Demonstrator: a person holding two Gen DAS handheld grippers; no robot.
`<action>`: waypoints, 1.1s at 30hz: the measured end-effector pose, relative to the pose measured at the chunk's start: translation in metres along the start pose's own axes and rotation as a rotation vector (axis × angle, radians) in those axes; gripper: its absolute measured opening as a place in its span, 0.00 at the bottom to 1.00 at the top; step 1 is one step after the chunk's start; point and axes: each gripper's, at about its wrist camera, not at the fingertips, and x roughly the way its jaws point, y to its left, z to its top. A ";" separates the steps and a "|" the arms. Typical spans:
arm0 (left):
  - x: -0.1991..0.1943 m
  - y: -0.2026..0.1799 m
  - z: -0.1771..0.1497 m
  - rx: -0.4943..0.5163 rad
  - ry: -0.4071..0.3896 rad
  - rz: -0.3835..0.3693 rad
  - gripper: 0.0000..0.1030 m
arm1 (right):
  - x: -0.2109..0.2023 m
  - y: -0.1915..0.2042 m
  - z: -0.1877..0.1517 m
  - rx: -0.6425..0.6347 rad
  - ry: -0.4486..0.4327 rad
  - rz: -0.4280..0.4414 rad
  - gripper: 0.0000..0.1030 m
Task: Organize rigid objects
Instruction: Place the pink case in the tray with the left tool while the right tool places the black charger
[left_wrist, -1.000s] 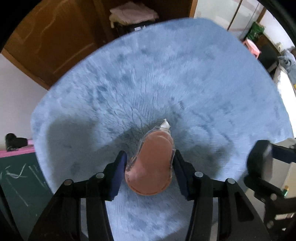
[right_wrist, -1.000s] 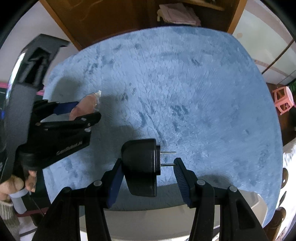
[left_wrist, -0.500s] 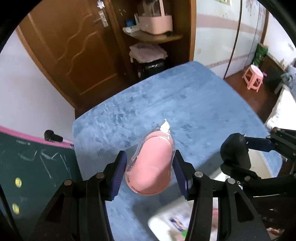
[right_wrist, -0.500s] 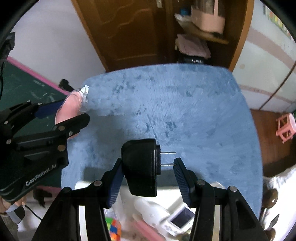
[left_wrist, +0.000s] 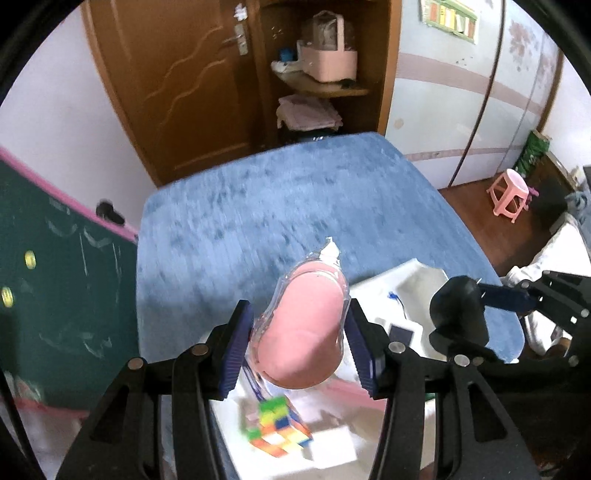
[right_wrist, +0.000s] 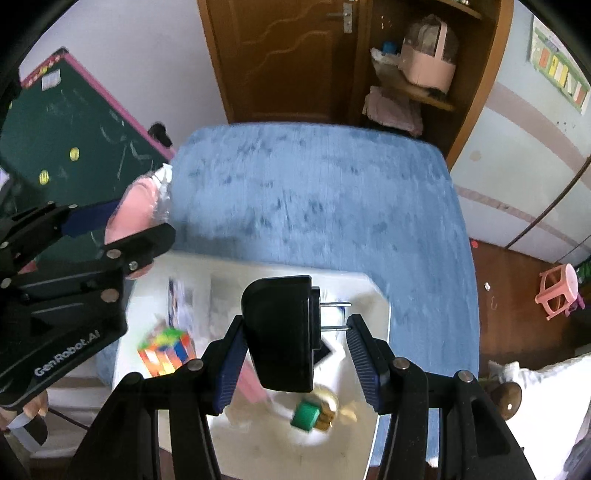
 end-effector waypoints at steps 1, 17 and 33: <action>0.002 -0.002 -0.006 -0.014 0.009 0.001 0.52 | 0.005 0.000 -0.007 -0.003 0.016 0.001 0.53; 0.038 -0.010 -0.078 -0.135 0.115 0.048 0.59 | 0.056 0.010 -0.072 -0.020 0.184 -0.030 0.54; -0.013 -0.008 -0.075 -0.189 0.061 0.062 0.79 | -0.002 0.022 -0.073 -0.074 0.035 -0.027 0.64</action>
